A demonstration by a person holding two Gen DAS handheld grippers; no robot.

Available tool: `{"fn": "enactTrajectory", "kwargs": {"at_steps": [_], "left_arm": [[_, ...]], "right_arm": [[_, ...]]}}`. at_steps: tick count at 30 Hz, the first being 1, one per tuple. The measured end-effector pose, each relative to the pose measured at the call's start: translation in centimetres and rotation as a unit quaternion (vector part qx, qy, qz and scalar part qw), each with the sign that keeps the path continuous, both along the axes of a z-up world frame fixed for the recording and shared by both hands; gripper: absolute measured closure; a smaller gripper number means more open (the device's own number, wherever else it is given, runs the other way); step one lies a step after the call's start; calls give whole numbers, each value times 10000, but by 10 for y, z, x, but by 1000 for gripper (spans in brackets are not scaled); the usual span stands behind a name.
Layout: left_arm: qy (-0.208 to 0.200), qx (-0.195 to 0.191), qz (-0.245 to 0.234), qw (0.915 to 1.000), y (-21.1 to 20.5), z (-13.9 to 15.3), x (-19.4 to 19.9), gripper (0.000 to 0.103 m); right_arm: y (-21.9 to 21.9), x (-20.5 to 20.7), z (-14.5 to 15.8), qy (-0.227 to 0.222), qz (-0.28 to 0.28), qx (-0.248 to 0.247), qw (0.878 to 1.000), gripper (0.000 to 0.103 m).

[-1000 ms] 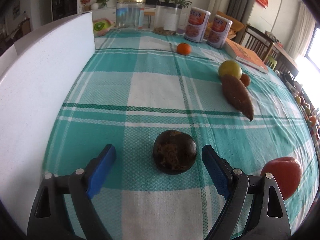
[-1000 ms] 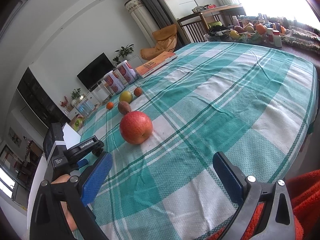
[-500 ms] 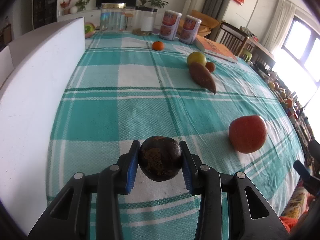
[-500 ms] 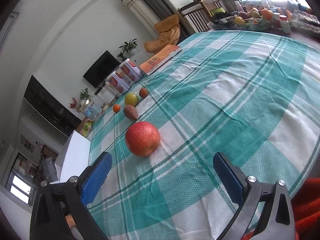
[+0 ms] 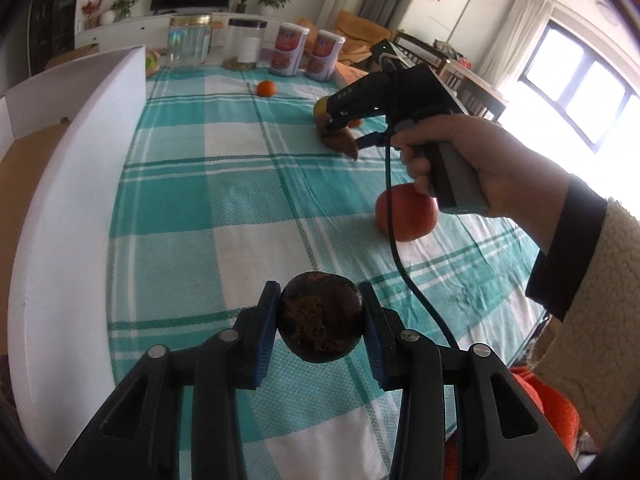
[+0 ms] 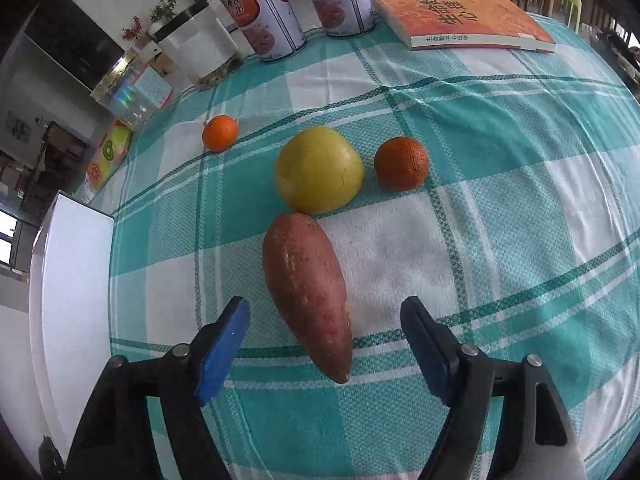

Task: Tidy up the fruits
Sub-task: 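Carry the mangosteen over the white box with the left tool while the right tool grasps the sweet potato, then open both tools over the box to drop mangosteen and sweet potato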

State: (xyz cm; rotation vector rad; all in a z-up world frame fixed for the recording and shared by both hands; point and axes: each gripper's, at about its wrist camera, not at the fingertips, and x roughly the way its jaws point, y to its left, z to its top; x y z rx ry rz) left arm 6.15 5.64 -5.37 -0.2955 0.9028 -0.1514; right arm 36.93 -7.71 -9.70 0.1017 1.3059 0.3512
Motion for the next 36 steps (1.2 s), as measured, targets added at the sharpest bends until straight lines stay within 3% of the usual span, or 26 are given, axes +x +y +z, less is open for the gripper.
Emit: {"fn": "enactTrajectory", "kwargs": {"at_steps": [3, 8, 9, 10, 12, 14, 16, 18, 20, 21, 22, 24, 28, 29, 30, 31, 34, 36], "left_arm": [[29, -120, -80, 9999, 4, 4, -12, 63], [-47, -750, -227, 9969, 15, 29, -34, 63], [-143, -841, -221, 9961, 19, 39, -39, 63], [-261, -924, -193, 9952, 26, 50, -44, 63], [-532, -972, -21, 9938, 44, 70, -53, 63], [-765, -811, 235, 9935, 62, 85, -62, 63], [-884, -747, 501, 9920, 82, 93, -72, 63], [-954, -724, 737, 9901, 99, 97, -82, 63], [-1011, -699, 961, 9878, 114, 98, -93, 63], [-1014, -698, 1064, 9867, 120, 97, -96, 63], [-1006, -700, 1148, 9858, 125, 95, -97, 63], [-958, -694, 1243, 9852, 131, 91, -97, 63], [-918, -637, 1239, 9860, 133, 85, -99, 63], [-919, -603, 1232, 9863, 132, 84, -100, 63], [-907, -587, 1220, 9866, 132, 83, -99, 63], [-881, -601, 1214, 9868, 134, 81, -98, 63], [-818, -608, 1252, 9869, 141, 77, -98, 63], [-793, -510, 1347, 9864, 151, 75, -98, 63]], "right_arm": [[0, -12, 9, -33, -24, 29, 10000, 65], [-19, -61, 49, -77, -156, 1185, 9928, 67], [-18, -74, 60, -125, -99, 1436, 9895, 72], [-16, -87, 70, -178, -21, 1699, 9853, 97], [-5, -113, 90, -227, 166, 2191, 9753, 103], [13, -129, 103, -656, 346, 1744, 9819, 103], [24, -135, 97, -733, 402, 1304, 9879, 98], [33, -143, 84, -571, 562, 1223, 9893, 97], [42, -157, 73, -462, 789, 999, 9908, 74], [47, -164, 65, -367, 860, 830, 9922, 47], [51, -170, 54, -284, 866, 605, 9940, 26], [56, -181, 36, -145, 728, 364, 9966, 25], [49, -184, -5, 437, -111, 589, 9972, 28], [47, -185, -7, 384, -302, 726, 9962, 28], [48, -186, -4, 208, -343, 697, 9968, 37], [53, -187, -5, 212, -234, 594, 9977, 52], [61, -193, -1, 101, 65, 421, 9990, 54], [53, -195, -3, 398, -9, 848, 9956, 55]]}}
